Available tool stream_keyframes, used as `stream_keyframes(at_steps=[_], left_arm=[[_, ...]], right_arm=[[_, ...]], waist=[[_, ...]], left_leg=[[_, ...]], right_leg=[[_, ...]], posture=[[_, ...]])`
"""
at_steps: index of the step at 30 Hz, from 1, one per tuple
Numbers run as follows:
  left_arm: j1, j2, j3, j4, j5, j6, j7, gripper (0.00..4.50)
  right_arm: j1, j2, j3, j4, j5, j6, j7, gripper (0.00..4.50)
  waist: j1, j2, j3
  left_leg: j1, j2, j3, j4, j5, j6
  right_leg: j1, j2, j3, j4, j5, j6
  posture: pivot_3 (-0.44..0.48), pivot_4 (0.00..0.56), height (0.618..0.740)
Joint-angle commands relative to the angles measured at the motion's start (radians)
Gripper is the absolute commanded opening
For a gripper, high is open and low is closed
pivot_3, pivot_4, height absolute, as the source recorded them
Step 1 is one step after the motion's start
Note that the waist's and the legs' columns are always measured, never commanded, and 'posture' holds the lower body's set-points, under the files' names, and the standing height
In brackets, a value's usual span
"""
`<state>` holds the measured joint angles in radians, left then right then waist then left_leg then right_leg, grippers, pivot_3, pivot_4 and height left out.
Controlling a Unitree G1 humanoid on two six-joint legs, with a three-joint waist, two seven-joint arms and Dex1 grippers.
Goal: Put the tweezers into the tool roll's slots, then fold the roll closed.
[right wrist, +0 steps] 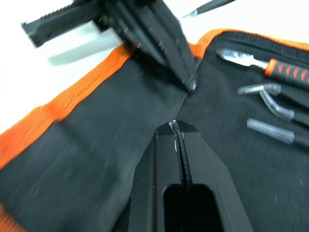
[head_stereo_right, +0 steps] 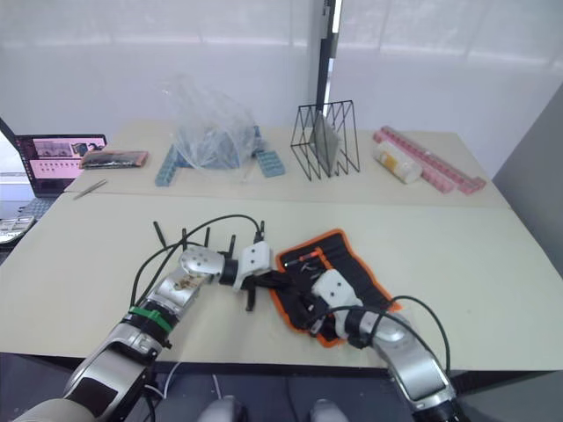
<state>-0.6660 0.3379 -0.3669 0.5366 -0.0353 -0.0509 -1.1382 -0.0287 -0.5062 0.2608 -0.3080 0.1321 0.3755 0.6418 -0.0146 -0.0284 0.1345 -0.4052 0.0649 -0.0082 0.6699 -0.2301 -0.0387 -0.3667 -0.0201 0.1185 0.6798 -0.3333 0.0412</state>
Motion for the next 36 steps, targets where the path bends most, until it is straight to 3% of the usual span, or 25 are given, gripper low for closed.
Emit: stream_keyframes(at_steps=[1, 15, 22, 28, 33, 34, 36], left_arm=[[0.023, 0.025, -0.015, 0.052, 0.058, 0.023, 0.018, 0.03], [0.015, 0.019, -0.019, 0.065, 0.057, 0.018, 0.017, 0.03], [0.012, 0.013, 0.005, 0.062, 0.036, 0.035, 0.026, 0.03], [0.008, 0.041, 0.088, -0.058, -0.058, 0.088, -0.007, 0.03], [0.033, 0.116, 0.28, -0.267, -0.291, 0.324, -0.039, 0.03], [0.047, 0.136, 0.321, -0.296, -0.324, 0.357, -0.033, 0.27], [0.092, 0.19, 0.39, -0.341, -0.367, 0.402, -0.024, 0.84]], right_arm=[[0.064, -0.039, 0.064, -0.019, -0.024, 0.041, 0.044, 0.0], [0.167, -0.149, 0.027, -0.136, -0.063, -0.051, 0.059, 0.0], [0.155, -0.136, -0.031, -0.146, -0.036, -0.069, 0.043, 0.0], [0.12, -0.082, -0.181, -0.233, 0.147, 0.013, 0.042, 0.0], [0.103, -0.057, -0.414, -0.227, 0.344, 0.115, 0.009, 0.0], [0.101, -0.06, -0.457, -0.206, 0.358, 0.121, 0.001, 0.0], [0.103, -0.07, -0.531, -0.158, 0.367, 0.115, -0.01, 0.56]], waist=[[0.0, -0.001, 0.0], [0.0, -0.001, -0.001], [0.0, -0.001, 0.0], [-0.005, 0.0, 0.004], [-0.003, 0.0, 0.01], [-0.001, 0.0, 0.01], [0.0, 0.0, 0.01]], left_leg=[[0.0, 0.0, 0.0, 0.0, 0.0, 0.0], [0.001, 0.0, 0.0, -0.001, 0.0, 0.0], [0.0, 0.0, 0.0, -0.001, 0.0, 0.0], [-0.003, 0.0, 0.0, -0.001, 0.0, 0.0], [-0.011, 0.0, 0.0, -0.001, 0.0, 0.0], [-0.012, 0.0, -0.001, -0.001, 0.0, 0.0], [-0.012, -0.001, -0.001, -0.002, 0.0, 0.0]], right_leg=[[0.0, 0.0, 0.0, 0.0, 0.0, 0.0], [0.001, 0.0, 0.0, -0.002, 0.0, 0.001], [0.001, 0.0, 0.001, -0.003, 0.0, 0.001], [-0.002, 0.0, 0.001, -0.003, 0.0, 0.001], [-0.009, 0.0, 0.001, -0.001, 0.0, 0.0], [-0.009, 0.0, 0.001, -0.001, 0.0, 0.0], [-0.009, -0.001, 0.001, -0.001, 0.0, 0.0]], posture=[[0.0, 0.15, 0.705], [0.0, 0.15, 0.705], [0.0, 0.15, 0.705], [0.0, 0.15, 0.705], [0.0, 0.15, 0.705], [0.0, 0.15, 0.705], [0.0, 0.15, 0.705]])
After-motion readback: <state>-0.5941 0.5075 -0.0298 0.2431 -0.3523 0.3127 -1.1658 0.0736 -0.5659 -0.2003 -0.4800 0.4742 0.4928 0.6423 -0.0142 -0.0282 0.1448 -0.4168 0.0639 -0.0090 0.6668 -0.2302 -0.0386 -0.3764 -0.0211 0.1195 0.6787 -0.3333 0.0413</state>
